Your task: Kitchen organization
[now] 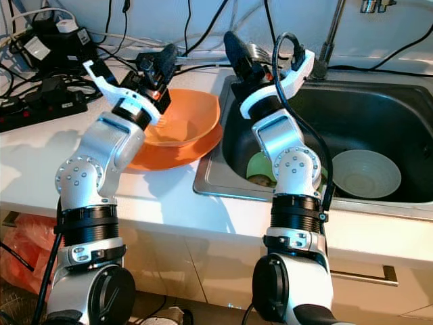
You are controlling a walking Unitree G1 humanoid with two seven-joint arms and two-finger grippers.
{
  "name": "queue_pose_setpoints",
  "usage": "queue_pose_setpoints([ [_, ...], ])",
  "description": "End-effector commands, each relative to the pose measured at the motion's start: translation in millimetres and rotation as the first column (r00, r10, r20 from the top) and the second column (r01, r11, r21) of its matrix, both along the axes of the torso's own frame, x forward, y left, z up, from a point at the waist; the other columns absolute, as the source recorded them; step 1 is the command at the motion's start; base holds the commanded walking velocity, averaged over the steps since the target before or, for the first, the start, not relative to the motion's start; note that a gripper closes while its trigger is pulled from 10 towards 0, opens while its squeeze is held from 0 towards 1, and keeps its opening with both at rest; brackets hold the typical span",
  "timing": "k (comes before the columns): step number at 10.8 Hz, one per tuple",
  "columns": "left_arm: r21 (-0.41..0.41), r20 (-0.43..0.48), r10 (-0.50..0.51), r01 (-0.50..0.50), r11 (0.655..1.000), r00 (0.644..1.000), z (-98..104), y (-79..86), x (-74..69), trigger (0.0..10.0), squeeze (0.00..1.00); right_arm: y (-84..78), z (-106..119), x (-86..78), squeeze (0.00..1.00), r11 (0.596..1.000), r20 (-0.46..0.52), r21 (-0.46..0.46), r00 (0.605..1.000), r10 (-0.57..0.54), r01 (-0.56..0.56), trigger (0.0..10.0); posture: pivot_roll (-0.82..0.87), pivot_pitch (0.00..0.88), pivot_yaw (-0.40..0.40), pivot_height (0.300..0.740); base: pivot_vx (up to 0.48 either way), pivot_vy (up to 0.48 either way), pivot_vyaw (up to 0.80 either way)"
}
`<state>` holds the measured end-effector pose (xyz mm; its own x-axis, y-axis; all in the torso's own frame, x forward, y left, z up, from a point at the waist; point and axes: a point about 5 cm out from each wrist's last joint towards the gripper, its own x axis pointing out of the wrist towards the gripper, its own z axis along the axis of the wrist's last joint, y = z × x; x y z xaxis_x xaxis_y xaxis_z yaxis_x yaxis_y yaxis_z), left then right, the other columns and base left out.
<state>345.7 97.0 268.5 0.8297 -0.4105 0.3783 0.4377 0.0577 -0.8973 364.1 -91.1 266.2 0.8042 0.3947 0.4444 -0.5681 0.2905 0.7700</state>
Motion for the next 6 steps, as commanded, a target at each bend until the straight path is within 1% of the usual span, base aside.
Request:
queue_pose_setpoints([
  [1, -0.039, -0.015, -0.057, 0.057, 0.998, 0.998, -2.5, -15.7, -5.0, 0.0, 0.0, 13.0, 10.4, -0.2, 0.0, 0.999, 0.017, 0.044, 0.999, 0.031, -0.032, 0.0, 0.18, 0.051, 0.068, 0.74, 0.0, 0.0, 0.0],
  [3, -0.033, -0.012, -0.083, 0.083, 0.996, 0.996, -3.8, -18.9, -7.4, 0.0, 0.0, 13.4, 9.5, 0.9, 0.0, 0.998, 0.011, 0.048, 1.0, 0.029, -0.029, 0.0, 0.19, 0.05, 0.068, 0.74, 0.0, 0.0, 0.0],
  [6, -0.024, -0.014, -0.088, 0.088, 0.996, 0.996, -5.2, -19.1, -7.7, 0.0, 0.0, 12.1, 8.1, 0.6, 0.0, 0.998, 0.007, 0.05, 1.0, 0.025, -0.025, 0.0, 0.19, 0.045, 0.07, 0.74, 0.0, 0.0, 0.0],
])
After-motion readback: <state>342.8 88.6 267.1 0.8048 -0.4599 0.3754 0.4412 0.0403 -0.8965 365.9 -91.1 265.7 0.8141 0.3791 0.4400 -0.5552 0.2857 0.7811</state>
